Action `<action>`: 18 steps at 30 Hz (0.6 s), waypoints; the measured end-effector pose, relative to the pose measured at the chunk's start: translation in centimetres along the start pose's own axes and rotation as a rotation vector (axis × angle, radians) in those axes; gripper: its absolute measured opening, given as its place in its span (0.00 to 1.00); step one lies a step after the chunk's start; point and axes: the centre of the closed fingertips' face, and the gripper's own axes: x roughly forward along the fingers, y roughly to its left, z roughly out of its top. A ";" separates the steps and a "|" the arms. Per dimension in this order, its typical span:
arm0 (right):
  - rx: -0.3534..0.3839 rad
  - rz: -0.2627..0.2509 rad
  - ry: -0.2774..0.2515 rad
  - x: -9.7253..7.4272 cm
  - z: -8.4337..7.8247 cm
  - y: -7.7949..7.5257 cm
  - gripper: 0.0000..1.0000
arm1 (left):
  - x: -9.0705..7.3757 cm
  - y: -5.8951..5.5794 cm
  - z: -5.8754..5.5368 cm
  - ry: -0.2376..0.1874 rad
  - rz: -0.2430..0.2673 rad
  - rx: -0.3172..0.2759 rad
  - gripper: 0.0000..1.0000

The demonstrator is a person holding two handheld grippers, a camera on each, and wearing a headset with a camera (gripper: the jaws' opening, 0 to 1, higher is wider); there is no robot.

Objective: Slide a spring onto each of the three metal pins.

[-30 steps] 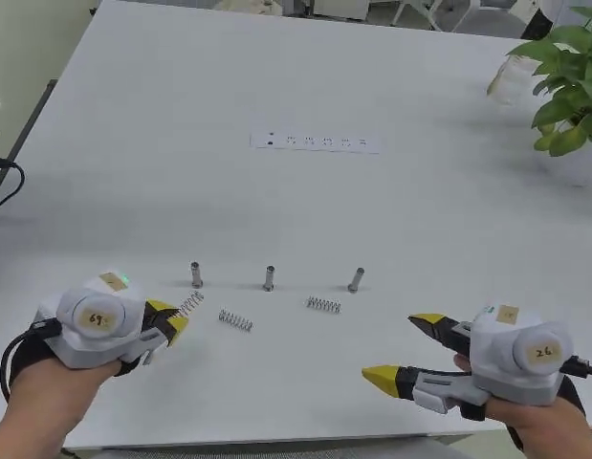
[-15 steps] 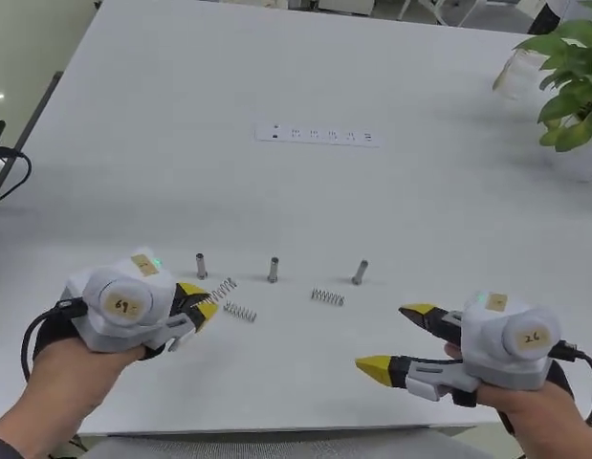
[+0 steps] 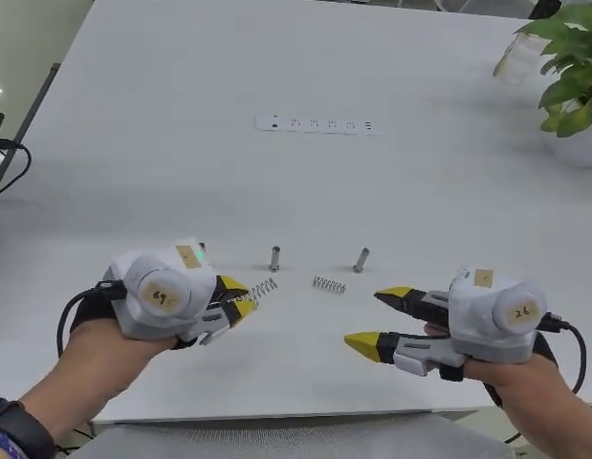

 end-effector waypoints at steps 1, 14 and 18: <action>-0.003 0.008 -0.004 0.1 0.1 0.2 0.42 | 0.1 -0.1 0.2 -0.003 -0.005 0.006 0.02; -0.034 0.122 -0.030 1.2 1.8 2.3 0.27 | 0.9 -4.0 1.9 -0.005 -0.126 0.206 0.02; -0.045 0.155 -0.030 1.4 2.0 3.0 0.25 | 1.0 -4.9 2.3 -0.009 -0.154 0.228 0.02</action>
